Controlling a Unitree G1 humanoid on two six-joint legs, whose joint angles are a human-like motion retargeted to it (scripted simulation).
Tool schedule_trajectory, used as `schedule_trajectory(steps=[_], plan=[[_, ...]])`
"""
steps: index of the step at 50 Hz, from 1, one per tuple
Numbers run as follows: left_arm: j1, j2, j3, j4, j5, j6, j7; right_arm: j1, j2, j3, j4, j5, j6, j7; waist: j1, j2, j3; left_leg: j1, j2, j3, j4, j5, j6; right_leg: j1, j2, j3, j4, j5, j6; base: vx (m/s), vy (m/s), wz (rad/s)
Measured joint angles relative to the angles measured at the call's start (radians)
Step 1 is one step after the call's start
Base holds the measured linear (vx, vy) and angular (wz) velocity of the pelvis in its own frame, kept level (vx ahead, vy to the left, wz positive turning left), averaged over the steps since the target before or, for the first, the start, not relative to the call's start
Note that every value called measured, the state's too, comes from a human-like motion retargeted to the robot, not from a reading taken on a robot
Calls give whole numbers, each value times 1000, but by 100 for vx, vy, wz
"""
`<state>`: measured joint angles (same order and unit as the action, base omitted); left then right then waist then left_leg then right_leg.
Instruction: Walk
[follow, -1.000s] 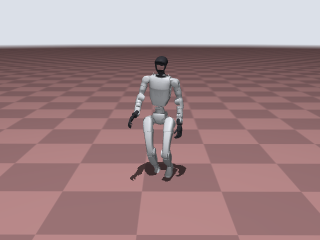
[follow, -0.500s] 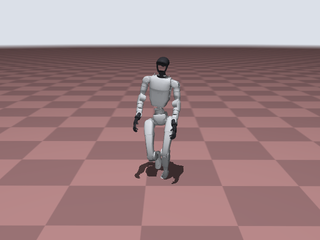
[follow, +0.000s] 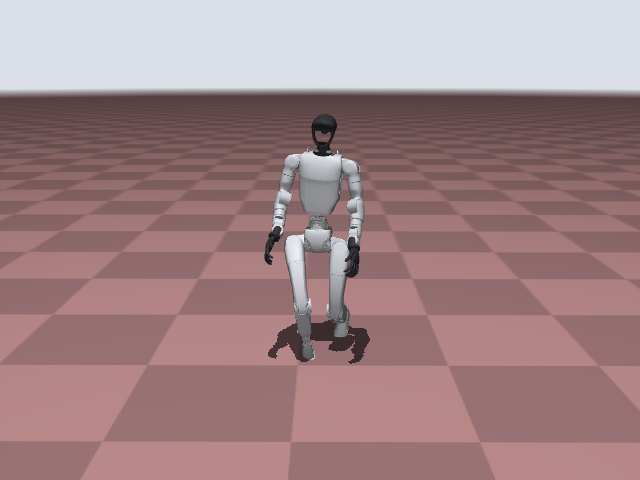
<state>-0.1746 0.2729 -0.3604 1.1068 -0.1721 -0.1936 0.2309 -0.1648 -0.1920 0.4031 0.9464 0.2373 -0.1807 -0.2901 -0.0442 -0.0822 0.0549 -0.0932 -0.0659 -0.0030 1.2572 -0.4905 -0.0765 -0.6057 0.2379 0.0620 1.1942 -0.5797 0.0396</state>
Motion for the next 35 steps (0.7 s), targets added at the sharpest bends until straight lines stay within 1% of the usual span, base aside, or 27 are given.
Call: schedule_trajectory(steps=[2, 3, 6, 9, 11, 13, 18, 20, 22, 25, 27, 28, 29, 30, 31, 32, 33, 35], plan=[[65, -19, -10, 61, 52, 21, -40, -41, -7, 5, 8, -24, 6, -9, 36, 19, -16, -129, 59, 28, 179, 75, -2, 13, 24, -3, -32, -28, -26, 3, -2, -1], [94, -22, -19, 84, 78, 29, -62, -66, -12, 10, 12, -36, 10, -13, 53, 20, -23, -194, 89, 47, 247, 81, 16, 25, 26, 0, -54, -41, -34, 7, -3, 1], [179, -15, -46, 123, 143, 41, -126, -143, -22, 28, 24, -72, 22, -14, 101, 7, -36, -385, 160, 100, 343, 31, 89, 82, 13, 17, -134, -62, -40, 9, -3, 5], [258, -6, -67, 129, 187, 40, -177, -210, -25, 45, 24, -97, 32, -5, 138, -8, -42, -540, 182, 140, 281, -28, 132, 160, -8, 35, -219, -76, -29, 15, 0, -2], [305, -5, -77, 122, 198, 37, -206, -248, -22, 51, 19, -103, 32, 0, 156, -18, -46, -617, 178, 165, 171, -50, 139, 211, -25, 44, -271, -90, -19, 21, 3, -5], [343, -7, -84, 115, 203, 36, -230, -281, -15, 56, 16, -103, 27, 5, 165, -28, -53, -678, 159, 187, 23, -52, 133, 259, -49, 47, -323, -110, -9, 28, 5, 4], [381, -15, -107, 118, 212, 29, -259, -340, 10, 67, 13, -109, 1, 21, 156, -64, -85, -753, 58, 208, -349, -30, 107, 361, -119, 43, -410, -168, 17, 40, 8, 12], [384, -19, -114, 122, 214, 29, -255, -336, 22, 78, 8, -111, -7, 26, 151, -69, -95, -782, 47, 210, -345, -28, 115, 376, -120, 48, -367, -208, 16, 50, 7, -1], [360, -10, -114, 134, 204, 26, -244, -328, 34, 79, 9, -109, -15, 38, 157, -82, -107, -774, 42, 215, -317, -12, 135, 427, -123, 68, -386, -212, 24, 61, 8, -2], [322, -11, -99, 146, 176, 22, -215, -271, 47, 95, 21, -112, -18, 61, 144, -115, -124, -769, 11, 237, -208, -19, 176, 451, -152, 76, -266, -220, 58, 63, 6, 40], [265, -5, -73, 158, 125, 18, -180, -218, 58, 105, 39, -97, -17, 98, 118, -181, -126, -713, -73, 267, -226, -28, 202, 462, -217, 80, -157, -108, 141, 64, 4, 91], [236, -6, -59, 155, 99, 17, -159, -188, 63, 112, 50, -86, -14, 116, 105, -205, -127, -688, -109, 274, -238, -35, 211, 455, -232, 86, -87, -1, 192, 60, -5, 93], [203, -5, -45, 146, 72, 15, -134, -160, 67, 119, 61, -75, -12, 133, 94, -221, -127, -660, -129, 272, -248, -47, 213, 434, -229, 76, -11, 109, 214, 57, -15, 84], [168, -3, -31, 133, 46, 12, -107, -133, 70, 124, 73, -63, -10, 148, 84, -233, -126, -631, -143, 267, -258, -61, 213, 407, -217, 58, 68, 221, 222, 56, -20, 65], [130, 0, -22, 110, 22, 7, -75, -111, 69, 128, 83, -53, -7, 157, 75, -235, -122, -596, -152, 261, -275, -76, 213, 364, -223, 35, 149, 295, 222, 56, -15, 54], [91, 3, -15, 85, -1, 0, -42, -90, 67, 130, 94, -45, -6, 163, 64, -237, -117, -559, -166, 255, -298, -88, 212, 321, -236, 19, 228, 345, 222, 56, -2, 50], [52, 7, -11, 55, -23, -8, -8, -71, 62, 131, 104, -39, -5, 162, 49, -237, -110, -517, -188, 249, -329, -94, 212, 276, -266, 15, 302, 347, 222, 56, 8, 64], [-27, 14, -7, -10, -56, -26, 55, -38, 45, 126, 122, -28, -6, 150, 9, -236, -89, -416, -251, 222, -423, -87, 211, 187, -341, 38, 420, 282, 221, 56, 15, 84]])
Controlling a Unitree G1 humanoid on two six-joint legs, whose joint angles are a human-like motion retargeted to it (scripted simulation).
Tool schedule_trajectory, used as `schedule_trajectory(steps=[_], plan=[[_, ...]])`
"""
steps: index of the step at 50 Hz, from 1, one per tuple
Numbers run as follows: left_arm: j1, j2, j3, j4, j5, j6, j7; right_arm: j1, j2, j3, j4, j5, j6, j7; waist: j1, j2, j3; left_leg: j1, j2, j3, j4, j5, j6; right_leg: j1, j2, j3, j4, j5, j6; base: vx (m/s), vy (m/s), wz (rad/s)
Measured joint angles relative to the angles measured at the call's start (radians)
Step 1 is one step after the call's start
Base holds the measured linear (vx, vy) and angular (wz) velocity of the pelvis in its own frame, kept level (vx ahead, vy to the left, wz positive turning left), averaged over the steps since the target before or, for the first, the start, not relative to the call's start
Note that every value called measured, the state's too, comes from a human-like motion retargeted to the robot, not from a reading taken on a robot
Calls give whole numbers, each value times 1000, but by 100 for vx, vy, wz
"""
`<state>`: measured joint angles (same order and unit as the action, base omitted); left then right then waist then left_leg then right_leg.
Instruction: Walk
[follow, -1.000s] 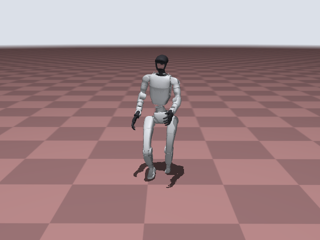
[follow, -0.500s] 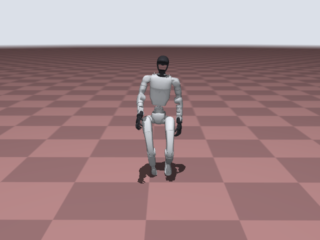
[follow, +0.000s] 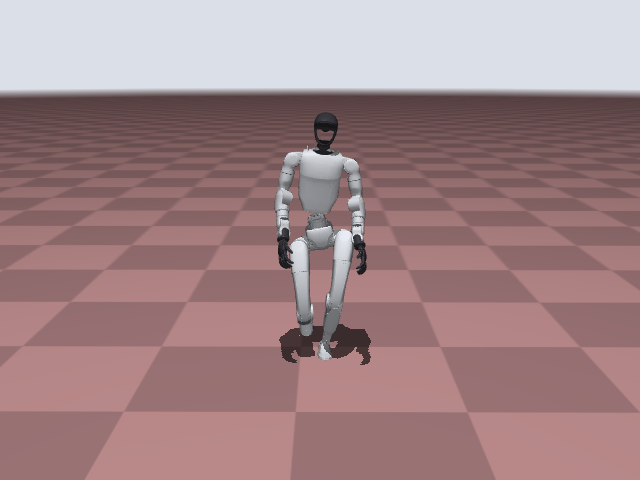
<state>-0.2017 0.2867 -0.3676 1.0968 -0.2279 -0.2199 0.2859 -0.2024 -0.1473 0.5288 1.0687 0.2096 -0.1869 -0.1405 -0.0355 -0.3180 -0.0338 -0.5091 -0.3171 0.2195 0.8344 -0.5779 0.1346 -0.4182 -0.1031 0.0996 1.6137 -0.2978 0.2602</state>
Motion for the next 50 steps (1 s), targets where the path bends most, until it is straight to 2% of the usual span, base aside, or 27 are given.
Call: schedule_trajectory(steps=[3, 6, 9, 14, 17, 20, 22, 25, 27, 29, 31, 33, 35, 38, 43, 45, 48, 50], plan=[[-112, 25, 11, -101, -28, -21, 65, 40, -29, -18, 11, 26, -1, -29, -56, 20, 37, 176, -50, -76, -167, 28, -22, -140, -68, 8, 36, -129, -90, 57, 3, 87], [-209, 55, 23, -185, -34, -35, 95, 73, -50, -44, 12, 59, 0, -42, -94, 54, 75, 330, -55, -161, -287, 42, -44, -264, -59, 10, -71, -188, -136, 59, -4, 85], [-280, 82, 26, -242, -22, -45, 102, 95, -57, -71, 22, 90, 3, -43, -107, 86, 101, 438, -26, -225, -344, 24, -53, -352, -10, 2, -258, -191, -136, 60, -7, 69], [-307, 110, 19, -240, 31, -52, 83, 111, -42, -102, 45, 93, 13, -36, -83, 120, 93, 529, 23, -275, -360, -25, -71, -421, 90, 2, -627, -154, -80, 59, -11, 34], [-245, 104, 16, -187, 70, -34, 61, 111, -25, -108, 47, 81, 14, -30, -67, 114, 76, 539, 23, -262, -261, -67, -85, -426, 98, -9, -634, -138, -79, 60, -12, 23], [-126, 85, 10, -85, 124, -4, 14, 99, -5, -105, 44, 72, 13, -24, -55, 135, 63, 550, 54, -273, -101, -88, -112, -382, 130, -45, -546, -114, -119, 65, -12, 6], [-21, 62, 6, 14, 180, 12, -51, 87, 0, -94, 36, 68, 11, -11, -48, 201, 73, 545, 137, -282, 89, -49, -170, -308, 197, -106, -525, -132, -173, 63, -10, -11], [142, 18, -27, 146, 281, 48, -166, 53, -6, -87, 5, 56, 19, 12, -17, 282, 76, 458, 224, -290, 402, 154, -285, -231, 294, -157, -523, -186, -253, 59, -4, -25], [236, -5, -62, 199, 349, 71, -243, 9, -20, -83, -11, 39, 28, 19, 11, 311, 72, 360, 280, -268, 569, 251, -305, -179, 335, -165, -550, -223, -285, 61, -1, -25], [317, -22, -99, 220, 398, 83, -315, -47, -35, -81, -14, 15, 39, 18, 44, 319, 66, 243, 352, -228, 691, 240, -257, -121, 356, -159, -596, -249, -296, 63, -1, -21], [387, -37, -134, 215, 428, 86, -380, -104, -48, -83, -9, -9, 50, 14, 78, 313, 60, 122, 427, -179, 748, 160, -176, -57, 357, -142, -652, -273, -296, 65, 0, -20], [447, -52, -164, 192, 439, 84, -438, -156, -58, -89, -2, -29, 57, 12, 110, 300, 54, 10, 473, -137, 732, 80, -110, 11, 350, -118, -714, -297, -290, 68, 2, -26], [497, -71, -192, 157, 435, 83, -487, -200, -65, -94, 6, -39, 59, 13, 136, 284, 50, -85, 485, -102, 655, 17, -68, 78, 337, -92, -766, -327, -280, 69, 6, -27], [538, -99, -231, 107, 412, 78, -540, -255, -66, -92, 28, -42, 55, 23, 151, 257, 46, -188, 441, -68, 441, -17, -64, 167, 294, -61, -812, -385, -264, 70, 10, -16], [530, -114, -285, 71, 383, 74, -583, -321, -53, -66, 80, -56, 45, 58, 119, 196, 14, -260, 283, -68, -25, 18, -109, 265, 201, -37, -831, -467, -230, 70, 12, 4], [514, -114, -291, 70, 377, 73, -579, -309, -44, -51, 91, -66, 45, 68, 109, 186, -1, -296, 260, -76, -30, 30, -110, 276, 193, -21, -774, -497, -227, 70, 11, -11], [447, -92, -273, 81, 351, 75, -556, -257, -28, -38, 115, -86, 45, 91, 110, 151, -34, -297, 232, -57, 47, 102, -84, 305, 143, -14, -685, -505, -206, 78, 10, -12], [397, -77, -237, 90, 319, 78, -521, -191, -20, -26, 131, -94, 50, 116, 103, 121, -55, -297, 208, -30, 133, 128, -57, 305, 83, -38, -558, -453, -170, 76, 8, 26]])
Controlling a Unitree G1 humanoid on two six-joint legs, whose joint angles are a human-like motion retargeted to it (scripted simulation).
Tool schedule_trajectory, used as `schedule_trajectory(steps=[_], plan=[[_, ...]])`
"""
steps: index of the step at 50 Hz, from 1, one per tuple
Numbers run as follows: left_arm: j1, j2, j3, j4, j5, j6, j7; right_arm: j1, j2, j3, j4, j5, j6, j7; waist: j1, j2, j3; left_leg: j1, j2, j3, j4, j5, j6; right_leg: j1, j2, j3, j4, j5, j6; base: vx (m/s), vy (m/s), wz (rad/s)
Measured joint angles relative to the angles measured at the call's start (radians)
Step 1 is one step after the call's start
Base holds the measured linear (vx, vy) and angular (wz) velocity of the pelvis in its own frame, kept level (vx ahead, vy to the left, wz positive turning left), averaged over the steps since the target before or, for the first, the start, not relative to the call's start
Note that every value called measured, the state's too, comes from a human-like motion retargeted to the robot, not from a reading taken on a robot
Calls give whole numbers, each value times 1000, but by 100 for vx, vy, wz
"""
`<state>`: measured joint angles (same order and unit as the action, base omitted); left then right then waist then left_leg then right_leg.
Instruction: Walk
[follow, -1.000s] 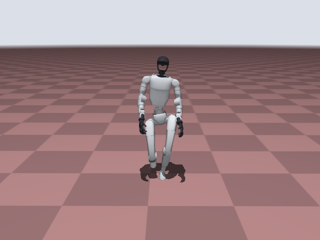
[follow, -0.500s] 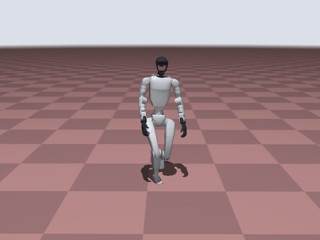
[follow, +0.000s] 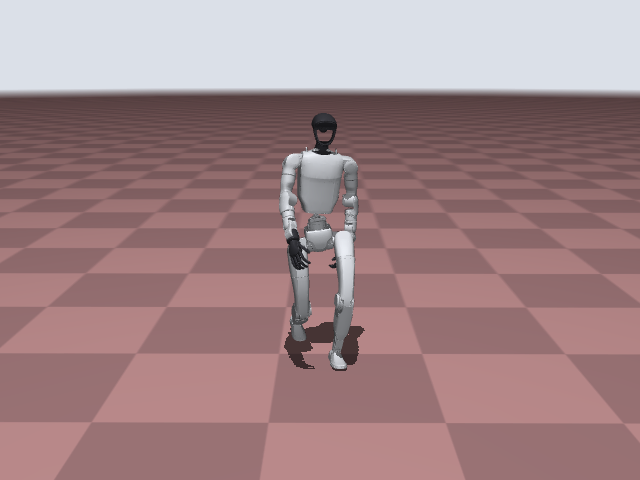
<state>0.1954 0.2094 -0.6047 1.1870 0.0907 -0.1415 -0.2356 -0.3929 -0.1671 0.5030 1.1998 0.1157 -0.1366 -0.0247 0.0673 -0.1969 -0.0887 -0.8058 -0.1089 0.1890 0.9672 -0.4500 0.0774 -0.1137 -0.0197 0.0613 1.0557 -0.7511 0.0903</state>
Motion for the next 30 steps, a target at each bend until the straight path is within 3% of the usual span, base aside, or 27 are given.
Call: schedule_trajectory(steps=[3, 5, 9, 13, 19, 22, 25, 28, 30], plan=[[-117, 51, 84, -18, -97, 2, 73, 110, 12, 18, 8, 4, 16, 77, -46, -91, -7, 88, -119, 51, -50, -1, 47, -81, -134, -5, 275, 265, 96, 71, 6, 70], [-204, 91, 133, -66, -163, -6, 136, 164, 5, 25, 14, -3, 24, 108, -73, -111, 1, 166, -173, 52, -107, -21, 60, -175, -199, -9, 445, 384, 98, 69, 3, 56], [-387, 182, 216, -187, -276, -32, 270, 234, -44, 6, 21, -21, 23, 89, -131, -91, 37, 383, -231, -2, -282, -44, 51, -372, -301, -37, 582, 287, 0, 70, 2, 37], [-546, 249, 283, -298, -340, -62, 362, 292, -102, -41, 8, -18, 20, 51, -166, -44, 74, 598, -232, -69, -439, -57, 28, -525, -345, -120, 414, 165, -62, 70, -6, 22], [-672, 295, 315, -380, -322, -98, 388, 364, -134, -104, -15, -29, 32, 27, -129, -4, 56, 779, -184, -85, -571, -99, 9, -600, -312, -349, -97, 184, -7, 63, -16, -22], [-653, 286, 321, -366, -287, -90, 371, 381, -127, -120, -24, -47, 29, 25, -108, -22, 26, 791, -195, -50, -504, -156, 7, -600, -345, -429, -129, 187, -7, 55, -16, -37], [-588, 248, 322, -295, -251, -64, 333, 387, -112, -135, -35, -63, 25, 22, -104, -16, 5, 790, -157, -1, -363, -192, -20, -550, -346, -462, -56, 180, -64, 56, -11, -31], [-497, 188, 313, -166, -208, -32, 257, 377, -101, -135, -50, -68, 23, 27, -102, 33, 20, 721, -29, 31, -8, -148, -90, -483, -266, -465, 1, 115, -127, 49, -7, -70], [-453, 136, 307, -64, -171, -16, 186, 357, -111, -126, -80, -66, 26, 44, -67, 153, 32, 617, 142, -3, 283, -99, -160, -419, -86, -508, -64, 121, -183, 43, -1, -159]])
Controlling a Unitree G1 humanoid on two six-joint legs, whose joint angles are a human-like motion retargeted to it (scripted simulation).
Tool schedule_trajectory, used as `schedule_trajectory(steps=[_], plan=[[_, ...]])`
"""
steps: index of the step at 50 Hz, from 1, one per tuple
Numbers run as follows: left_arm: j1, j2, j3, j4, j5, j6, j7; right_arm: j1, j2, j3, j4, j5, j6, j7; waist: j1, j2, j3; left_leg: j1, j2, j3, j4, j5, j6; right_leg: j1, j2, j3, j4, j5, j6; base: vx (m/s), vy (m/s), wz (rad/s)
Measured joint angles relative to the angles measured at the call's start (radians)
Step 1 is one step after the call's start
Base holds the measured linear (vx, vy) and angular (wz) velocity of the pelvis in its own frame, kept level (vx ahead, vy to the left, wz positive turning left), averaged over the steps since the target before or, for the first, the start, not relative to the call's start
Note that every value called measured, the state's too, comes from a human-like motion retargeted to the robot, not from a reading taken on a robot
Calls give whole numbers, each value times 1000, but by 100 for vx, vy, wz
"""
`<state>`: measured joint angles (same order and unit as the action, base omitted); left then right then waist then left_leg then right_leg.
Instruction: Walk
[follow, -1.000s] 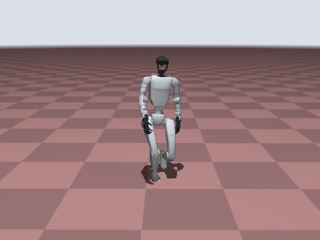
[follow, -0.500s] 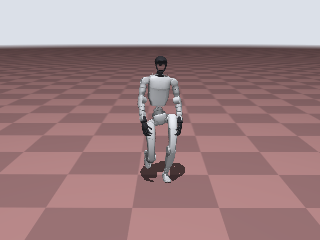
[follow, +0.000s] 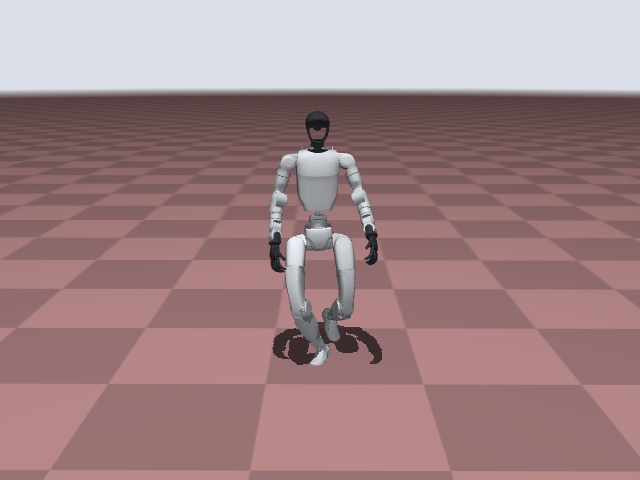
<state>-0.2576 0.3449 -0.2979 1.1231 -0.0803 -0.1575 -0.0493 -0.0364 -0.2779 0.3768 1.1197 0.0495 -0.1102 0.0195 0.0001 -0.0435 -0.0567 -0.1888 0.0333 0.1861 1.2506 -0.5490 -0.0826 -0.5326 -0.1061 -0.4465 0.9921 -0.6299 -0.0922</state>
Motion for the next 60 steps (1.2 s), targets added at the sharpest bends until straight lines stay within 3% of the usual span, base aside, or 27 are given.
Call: schedule_trajectory(steps=[3, 7, 10, 13, 16, 18, 20, 22, 25, 29, 33, 35, 37, 40, 44, 50, 53, 55, 57, 60], plan=[[78, -62, -27, 89, 42, 33, -71, -24, -10, 19, -71, -4, -3, 17, 46, 43, 14, -106, 55, -59, 158, 18, -22, 49, 127, 66, -48, 7, -14, 44, 10, -195], [179, -110, -45, 145, 64, 47, -114, -39, -19, 53, -194, -5, -8, 30, 91, 31, 28, -222, 22, -169, 107, -74, 19, 97, 228, 244, -86, 12, 11, 42, 20, -247], [241, -126, -35, 163, 58, 47, -119, -49, -21, 80, -268, -11, -18, 41, 103, -3, 27, -283, -93, -330, -61, -115, 40, 108, 277, 428, -76, 5, 32, 36, 25, -310], [280, -127, -6, 173, 38, 46, -107, -64, -17, 104, -305, -19, -22, 51, 81, -47, 2, -290, -264, -573, -255, -87, 35, 89, 322, 644, -48, -2, 62, 26, 28, -349], [296, -120, 23, 186, 18, 40, -68, -78, -12, 112, -305, -40, -21, 31, 39, -71, -32, -254, -363, -738, -388, -44, 33, 69, 377, 856, -24, -8, 98, 15, 33, -365], [304, -113, 33, 195, 12, 36, -37, -76, -15, 101, -291, -53, -19, 9, -8, -68, -45, -254, -392, -740, -384, -54, 50, 58, 414, 954, 12, -19, 123, 6, 38, -331], [289, -98, 59, 219, 11, 28, 0, -98, -19, 90, -265, -71, -14, -21, -46, -66, -62, -226, -350, -658, -479, -44, 81, 60, 425, 1052, -9, -7, 159, 5, 37, -332], [289, -80, 70, 234, 13, 27, 22, -93, -28, 70, -241, -78, -9, -42, -97, -56, -66, -235, -333, -544, -466, -57, 106, 37, 415, 1043, 17, -6, 177, -1, 34, -324], [267, -34, 110, 267, 24, 29, 51, -100, -38, 50, -192, -91, -2, -64, -127, -43, -76, -214, -255, -332, -527, -59, 135, -39, 314, 886, 8, -26, 153, -4, 28, -378], [236, 48, 178, 278, 27, 47, 73, -76, -47, 22, -116, -103, 8, -66, -138, -36, -100, -173, -186, -69, -635, -36, 153, -101, 82, 545, -2, -88, 97, -9, 17, -372], [211, 118, 247, 241, 11, 50, 90, -26, -58, -12, -56, -107, 17, -62, -134, -41, -127, -151, -156, 158, -690, -25, 166, -80, -146, 254, 38, -130, 75, -16, 10, -328], [199, 155, 268, 195, 7, 55, 92, -8, -57, -40, -32, -111, 14, -54, -119, -54, -137, -63, -193, 243, -870, 29, 185, -28, -223, 140, 24, -137, 62, -12, 8, -305], [193, 154, 273, 169, 7, 47, 93, 14, -56, -49, -18, -113, 13, -51, -121, -66, -143, -62, -197, 334, -869, 39, 189, -6, -320, 67, 67, -132, 69, -22, 5, -266], [182, 139, 257, 131, 18, 40, 81, 33, -46, -64, -2, -117, 5, -34, -119, -80, -152, -37, -225, 435, -925, 49, 209, 24, -401, 4, 85, -126, 78, -19, 3, -239], [164, 64, 194, 123, 37, 40, 37, 38, -23, -68, 21, -118, -6, 4, -128, -90, -143, 8, -257, 536, -1004, 86, 226, 36, -428, 14, 49, -107, 107, -16, -5, -199], [120, -91, 75, 158, 63, 43, -58, 8, -3, -60, 57, -108, -12, 80, -155, -94, -102, -17, -201, 588, -860, 99, 247, 15, -361, 140, -36, -107, 130, -7, -15, -174], [94, -143, 27, 170, 66, 40, -91, -11, -10, -65, 77, -92, -4, 109, -127, -65, -54, -167, -74, 413, -538, 21, 220, 27, -256, 203, -69, -92, 134, 0, -22, -228], [81, -162, 6, 173, 65, 39, -104, -20, -23, -74, 91, -79, 5, 117, -98, -25, -29, -281, -3, 301, -350, -52, 208, 31, -163, 230, -87, -81, 130, 4, -17, -249], [51, -179, -4, 184, 58, 40, -108, -41, -58, -98, 112, -64, 14, 121, -3, 111, -29, -427, 165, 175, -170, -124, 174, 58, 63, 232, -244, 3, 100, 11, -12, -291], [44, -184, -4, 196, 48, 42, -92, -47, -98, -124, 139, -53, 22, 109, 39, 140, -34, -507, 144, 80, -171, -131, 156, 75, 140, 298, -320, 45, 100, 17, -7, -183]])
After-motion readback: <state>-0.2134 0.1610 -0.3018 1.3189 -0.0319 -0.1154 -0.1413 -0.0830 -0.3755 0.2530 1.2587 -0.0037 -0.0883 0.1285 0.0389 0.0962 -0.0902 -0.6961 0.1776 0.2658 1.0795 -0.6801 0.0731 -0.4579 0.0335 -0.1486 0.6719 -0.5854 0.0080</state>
